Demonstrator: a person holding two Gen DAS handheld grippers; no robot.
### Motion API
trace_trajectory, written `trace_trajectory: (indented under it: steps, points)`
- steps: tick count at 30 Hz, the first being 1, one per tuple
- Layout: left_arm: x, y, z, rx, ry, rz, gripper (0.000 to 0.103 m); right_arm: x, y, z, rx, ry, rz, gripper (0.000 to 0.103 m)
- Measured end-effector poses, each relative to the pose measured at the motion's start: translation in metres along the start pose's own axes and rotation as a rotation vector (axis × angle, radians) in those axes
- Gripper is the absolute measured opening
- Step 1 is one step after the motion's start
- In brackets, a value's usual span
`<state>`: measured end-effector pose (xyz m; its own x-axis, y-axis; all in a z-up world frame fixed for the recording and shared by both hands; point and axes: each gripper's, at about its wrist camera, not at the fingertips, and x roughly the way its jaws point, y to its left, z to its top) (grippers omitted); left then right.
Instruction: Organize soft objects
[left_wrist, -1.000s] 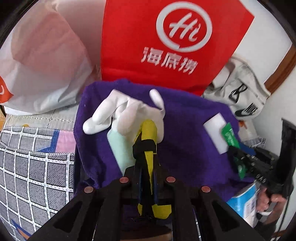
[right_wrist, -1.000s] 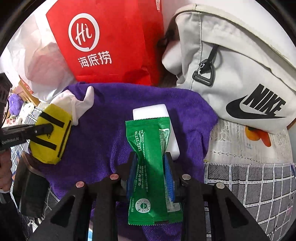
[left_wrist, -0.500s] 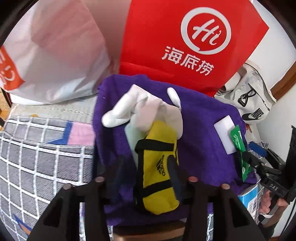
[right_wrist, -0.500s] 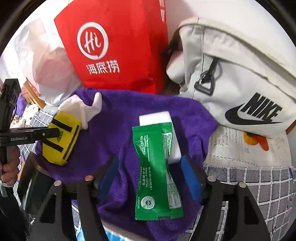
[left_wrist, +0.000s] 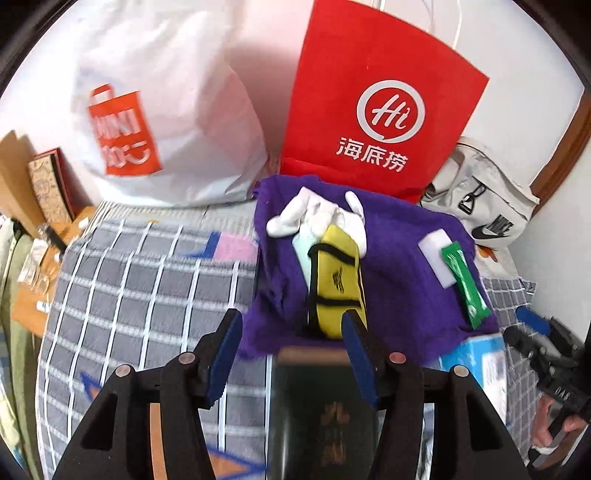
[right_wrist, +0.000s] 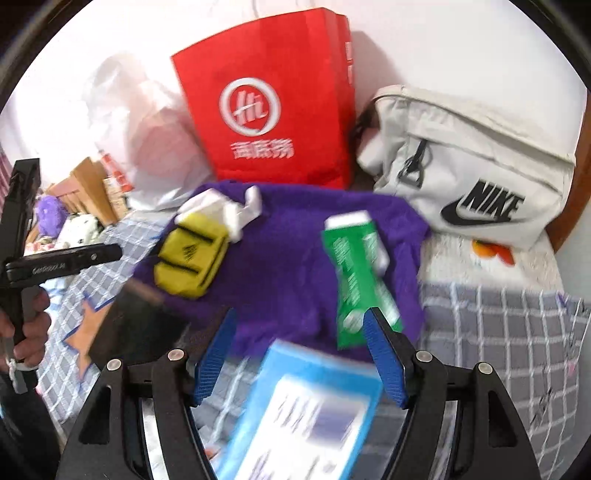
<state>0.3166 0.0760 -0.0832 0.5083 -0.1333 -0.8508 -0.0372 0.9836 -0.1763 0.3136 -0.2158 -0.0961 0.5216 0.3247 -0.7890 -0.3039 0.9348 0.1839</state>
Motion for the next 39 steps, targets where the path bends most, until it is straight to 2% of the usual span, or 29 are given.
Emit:
trace_trajectory:
  steps: [5,9,14,20,27,33,38,39]
  points:
    - [-0.029,0.004,-0.025,-0.018,-0.026,-0.041,0.054,-0.027,0.025,-0.034,0.002,0.005,0.013,0.071]
    - [-0.043,0.004,-0.05,-0.008,-0.041,-0.057,0.054,-0.044,0.041,-0.062,0.018,0.017,0.053,0.071]
    - [-0.053,0.012,-0.084,-0.019,-0.053,-0.069,0.054,-0.059,0.053,-0.1,0.014,0.037,0.056,0.071]
    - [-0.044,0.021,-0.115,-0.056,-0.03,-0.113,0.054,-0.048,0.049,-0.143,0.146,0.117,0.132,0.071]
    - [-0.036,0.025,-0.144,-0.031,-0.001,-0.141,0.054,-0.017,0.057,-0.152,0.227,0.153,0.157,0.071]
    - [-0.028,0.029,-0.154,-0.015,0.014,-0.143,0.054,0.006,0.064,-0.15,0.274,0.161,0.137,0.071]
    - [-0.02,0.03,-0.158,-0.015,0.037,-0.163,0.054,0.012,0.067,-0.152,0.346,0.117,0.117,0.073]
    - [-0.019,0.031,-0.158,-0.018,0.041,-0.167,0.054,0.011,0.067,-0.152,0.349,0.115,0.107,0.068]
